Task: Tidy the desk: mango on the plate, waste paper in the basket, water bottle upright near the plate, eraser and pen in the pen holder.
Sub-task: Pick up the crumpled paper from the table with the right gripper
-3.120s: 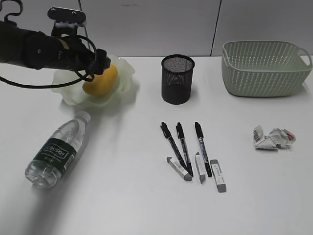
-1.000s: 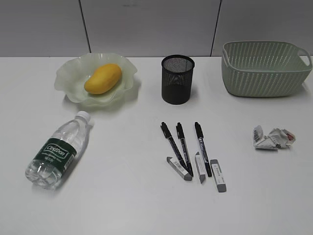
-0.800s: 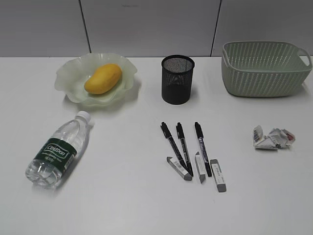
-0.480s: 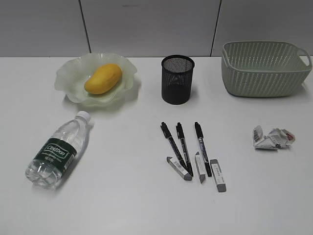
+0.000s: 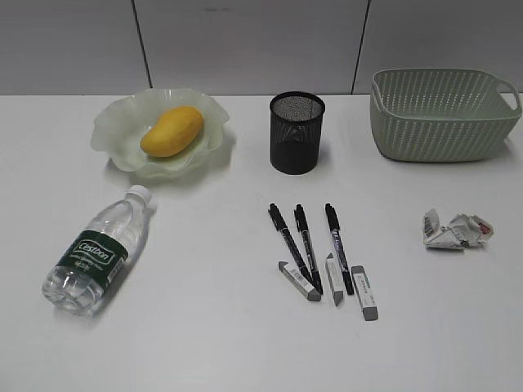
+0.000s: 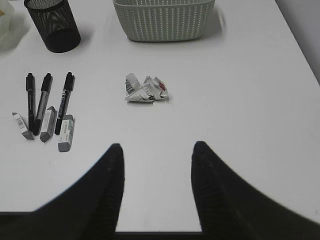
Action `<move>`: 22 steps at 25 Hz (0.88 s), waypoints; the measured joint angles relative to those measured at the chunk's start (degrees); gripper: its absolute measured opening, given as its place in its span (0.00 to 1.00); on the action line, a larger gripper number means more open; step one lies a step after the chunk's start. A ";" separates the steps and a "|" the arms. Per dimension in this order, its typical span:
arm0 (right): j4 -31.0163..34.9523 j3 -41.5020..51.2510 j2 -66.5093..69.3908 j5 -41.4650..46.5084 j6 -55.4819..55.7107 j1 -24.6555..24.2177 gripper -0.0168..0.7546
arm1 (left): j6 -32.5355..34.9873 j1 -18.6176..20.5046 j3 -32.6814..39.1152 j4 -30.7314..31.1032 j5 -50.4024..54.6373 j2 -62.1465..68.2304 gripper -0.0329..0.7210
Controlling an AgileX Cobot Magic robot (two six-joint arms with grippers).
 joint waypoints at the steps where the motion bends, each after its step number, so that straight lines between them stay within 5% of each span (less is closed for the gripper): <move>1: 0.00 0.00 0.00 0.00 0.00 0.00 0.49 | 0.00 0.00 0.00 0.00 0.00 0.00 0.41; 22: 0.00 0.00 0.00 0.00 0.00 0.00 0.49 | -0.05 0.00 0.00 0.00 0.00 0.00 0.36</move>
